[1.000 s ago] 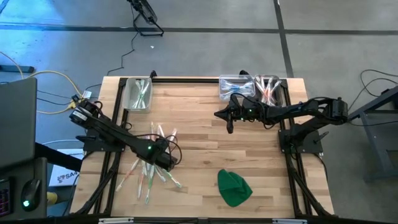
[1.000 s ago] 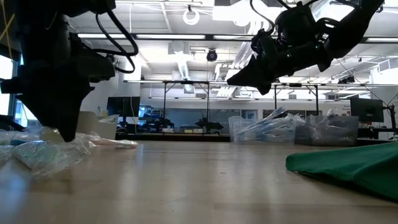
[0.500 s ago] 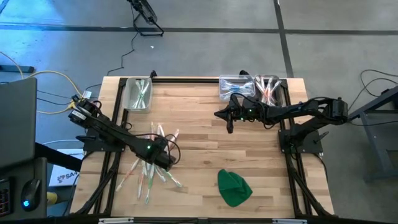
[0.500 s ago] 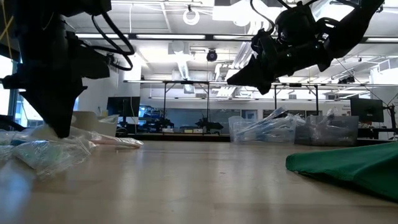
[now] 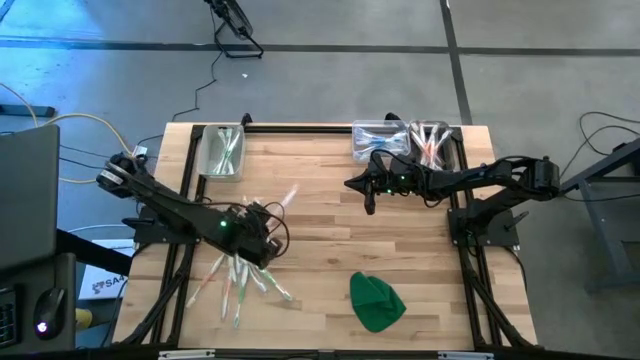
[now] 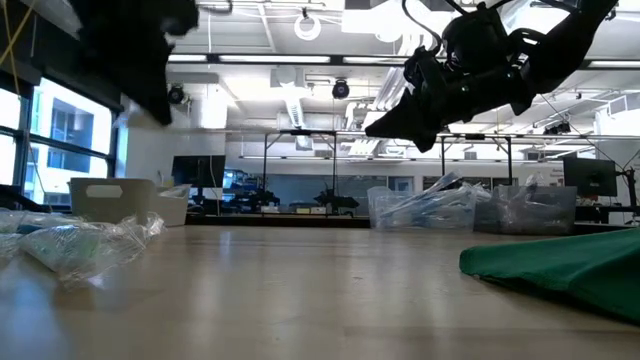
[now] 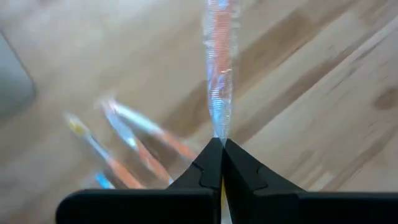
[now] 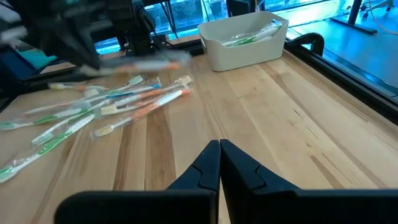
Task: Pick & Place Toothbrushes
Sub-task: Put the orange toothbrush into the black bin
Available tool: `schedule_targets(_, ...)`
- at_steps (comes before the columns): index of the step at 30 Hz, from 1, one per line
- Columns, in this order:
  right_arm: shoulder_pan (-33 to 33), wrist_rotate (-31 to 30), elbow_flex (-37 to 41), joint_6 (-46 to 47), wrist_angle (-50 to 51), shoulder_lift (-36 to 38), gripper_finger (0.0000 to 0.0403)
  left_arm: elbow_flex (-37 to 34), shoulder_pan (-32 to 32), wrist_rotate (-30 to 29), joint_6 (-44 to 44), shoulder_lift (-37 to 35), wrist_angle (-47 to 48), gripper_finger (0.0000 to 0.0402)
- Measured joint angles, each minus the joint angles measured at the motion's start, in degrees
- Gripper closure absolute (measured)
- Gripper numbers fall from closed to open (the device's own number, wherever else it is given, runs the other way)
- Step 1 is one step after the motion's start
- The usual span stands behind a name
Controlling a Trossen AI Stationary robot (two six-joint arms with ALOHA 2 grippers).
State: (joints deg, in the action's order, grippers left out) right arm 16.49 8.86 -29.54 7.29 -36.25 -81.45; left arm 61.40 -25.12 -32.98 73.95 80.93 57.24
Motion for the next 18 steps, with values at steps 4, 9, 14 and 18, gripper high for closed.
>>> schedule_targets(4,0.0,0.1,0.0,0.0,0.0,0.0,0.0400,1.4,0.0,-6.0,-7.2,-3.7,-0.3,0.0401)
schedule_targets(9,0.0,0.1,0.0,0.0,-0.5,0.0,0.0400,1.8,0.0,-13.4,-13.5,-8.1,-1.1,0.0401)
schedule_targets(14,0.0,1.2,0.0,0.0,-5.6,0.0,0.0400,1.8,0.7,-15.6,-20.9,-11.8,-5.9,0.0401)
schedule_targets(18,0.0,6.9,0.0,0.1,-12.7,0.0,0.0400,1.8,3.1,-15.7,-29.2,-13.0,-12.1,0.0401)
